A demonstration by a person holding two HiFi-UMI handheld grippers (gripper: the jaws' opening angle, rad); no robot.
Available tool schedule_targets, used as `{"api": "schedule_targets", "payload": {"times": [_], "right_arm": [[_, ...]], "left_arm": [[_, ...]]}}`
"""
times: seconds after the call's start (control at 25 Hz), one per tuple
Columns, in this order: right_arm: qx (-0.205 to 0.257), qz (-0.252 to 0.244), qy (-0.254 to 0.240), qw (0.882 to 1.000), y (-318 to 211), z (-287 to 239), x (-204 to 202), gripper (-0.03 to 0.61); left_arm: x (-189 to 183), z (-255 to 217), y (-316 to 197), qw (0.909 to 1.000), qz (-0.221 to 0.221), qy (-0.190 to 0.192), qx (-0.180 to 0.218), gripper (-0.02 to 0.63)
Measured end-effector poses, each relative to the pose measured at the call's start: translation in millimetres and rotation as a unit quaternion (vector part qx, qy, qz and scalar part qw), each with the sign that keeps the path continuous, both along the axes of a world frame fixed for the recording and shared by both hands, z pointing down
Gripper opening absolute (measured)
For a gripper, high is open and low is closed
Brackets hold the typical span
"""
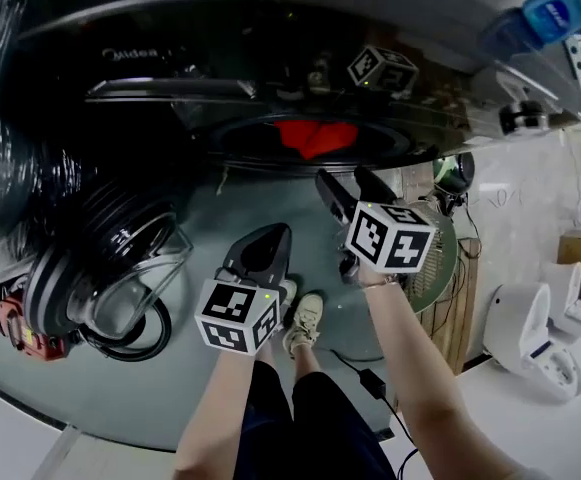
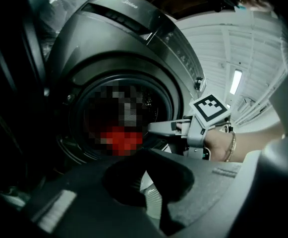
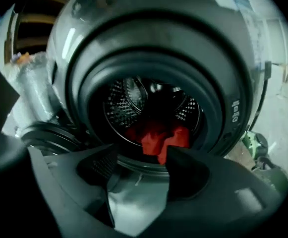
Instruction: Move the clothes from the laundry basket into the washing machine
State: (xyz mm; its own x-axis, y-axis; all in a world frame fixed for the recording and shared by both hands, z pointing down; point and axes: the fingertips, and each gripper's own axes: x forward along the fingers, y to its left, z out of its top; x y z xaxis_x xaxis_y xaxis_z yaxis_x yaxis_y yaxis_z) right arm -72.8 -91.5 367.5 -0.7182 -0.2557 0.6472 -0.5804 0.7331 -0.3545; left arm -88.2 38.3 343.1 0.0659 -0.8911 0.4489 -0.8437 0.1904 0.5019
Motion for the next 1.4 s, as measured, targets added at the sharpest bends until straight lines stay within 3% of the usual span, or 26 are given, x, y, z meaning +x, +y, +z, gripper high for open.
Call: {"api": "schedule_targets", "payload": {"times": [0.28, 0.32, 0.52, 0.84, 1.08, 1.4], "right_arm": [[-0.044, -0.043, -0.073, 0.995, 48.8, -107.6, 27.3, 0.044], [-0.042, -0.057, -0.076, 0.995, 54.4, -125.1, 32.9, 0.029], [-0.012, -0.102, -0.103, 0.989, 75.0, -215.1, 76.2, 0.029], [0.029, -0.019, -0.162, 0.986, 68.0, -326.0, 145.1, 0.028], [0.066, 0.028, -0.195, 0.978, 67.2, -380.3, 188.1, 0.028], [0.123, 0.04, -0.177, 0.976, 65.4, -415.0, 223.3, 0.028]], "left_arm": [[11.7, -90.3, -8.6, 0.9991, 0.04, -0.01, 0.005, 0.109], [14.9, -104.0, -8.6, 0.9987, 0.049, -0.015, 0.005, 0.109], [48.5, -166.6, -2.2, 0.9957, 0.086, -0.033, 0.01, 0.109], [122.9, -260.5, -9.5, 0.9832, 0.177, -0.018, 0.042, 0.109], [152.5, -309.6, -30.2, 0.9696, 0.229, -0.069, 0.05, 0.109], [180.7, -349.4, -45.3, 0.9512, 0.283, -0.093, 0.079, 0.109]]}}
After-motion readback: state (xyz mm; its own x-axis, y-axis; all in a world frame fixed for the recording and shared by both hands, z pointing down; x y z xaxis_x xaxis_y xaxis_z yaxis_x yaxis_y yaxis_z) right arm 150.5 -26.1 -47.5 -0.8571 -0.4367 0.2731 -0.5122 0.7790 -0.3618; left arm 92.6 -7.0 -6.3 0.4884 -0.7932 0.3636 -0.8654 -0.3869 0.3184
